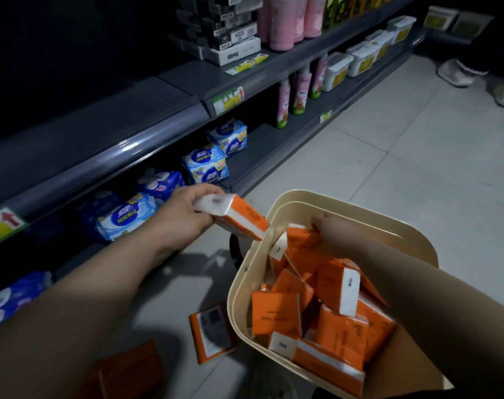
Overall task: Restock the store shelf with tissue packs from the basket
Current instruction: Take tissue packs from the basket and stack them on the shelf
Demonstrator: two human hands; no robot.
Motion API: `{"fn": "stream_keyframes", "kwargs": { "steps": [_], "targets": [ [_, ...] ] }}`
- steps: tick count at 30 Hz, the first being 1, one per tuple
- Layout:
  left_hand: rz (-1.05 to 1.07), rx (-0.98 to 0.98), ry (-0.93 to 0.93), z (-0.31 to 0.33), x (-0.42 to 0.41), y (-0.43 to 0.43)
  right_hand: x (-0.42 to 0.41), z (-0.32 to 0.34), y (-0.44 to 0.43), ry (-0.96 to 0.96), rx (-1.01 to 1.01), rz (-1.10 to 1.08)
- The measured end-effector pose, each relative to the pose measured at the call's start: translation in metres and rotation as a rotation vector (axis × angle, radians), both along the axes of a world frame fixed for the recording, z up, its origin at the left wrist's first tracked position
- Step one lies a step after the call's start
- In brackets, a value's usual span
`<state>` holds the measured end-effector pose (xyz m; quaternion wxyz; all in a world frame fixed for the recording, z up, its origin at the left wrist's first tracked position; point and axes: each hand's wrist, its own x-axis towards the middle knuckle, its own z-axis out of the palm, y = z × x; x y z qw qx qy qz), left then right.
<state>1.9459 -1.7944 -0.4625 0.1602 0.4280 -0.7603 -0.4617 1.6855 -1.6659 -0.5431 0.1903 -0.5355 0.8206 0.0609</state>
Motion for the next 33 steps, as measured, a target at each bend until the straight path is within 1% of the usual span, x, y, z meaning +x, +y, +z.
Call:
{"fn": "stream_keyframes", "kwargs": {
  "steps": [2,3,5,6,8,10,12,14,17,21,25,30,33],
  "targets": [
    [0.009,-0.025,-0.018,0.007,0.012,-0.003,0.004,0.026,0.001,-0.035,-0.068,-0.045],
    [0.012,-0.007,-0.017,0.01,0.017,-0.004,0.005,0.038,0.002,-0.043,-0.098,-0.07],
    [0.036,0.052,0.023,0.024,0.03,0.0,0.012,0.064,0.002,-0.06,-0.149,-0.108],
    [0.048,0.047,0.051,0.032,0.038,0.003,0.017,0.076,0.0,-0.071,-0.178,-0.119],
    [0.082,-0.001,0.098,0.047,0.052,0.005,0.032,0.101,-0.005,-0.11,-0.254,-0.13],
    [0.129,0.033,0.16,0.065,0.07,0.007,0.054,0.128,-0.013,-0.135,-0.342,-0.117],
    [0.162,0.04,0.172,0.082,0.091,0.008,0.081,0.153,-0.024,-0.135,-0.422,-0.08],
    [0.211,-0.008,0.165,0.096,0.111,0.008,0.108,0.176,-0.035,-0.148,-0.485,-0.05],
    [0.291,-0.192,0.114,0.113,0.148,0.007,0.153,0.202,-0.05,-0.172,-0.545,0.006],
    [0.35,-0.316,0.047,0.129,0.203,0.003,0.21,0.218,-0.069,-0.21,-0.607,0.049],
    [0.369,-0.327,0.026,0.141,0.254,-0.002,0.257,0.22,-0.087,-0.236,-0.602,0.1],
    [0.628,-0.344,0.002,0.154,0.301,-0.008,0.297,0.225,-0.103,-0.244,-0.617,0.134],
    [0.693,-0.306,0.045,0.159,0.328,-0.01,0.314,0.226,-0.113,-0.279,-0.646,0.127]
  ]
}}
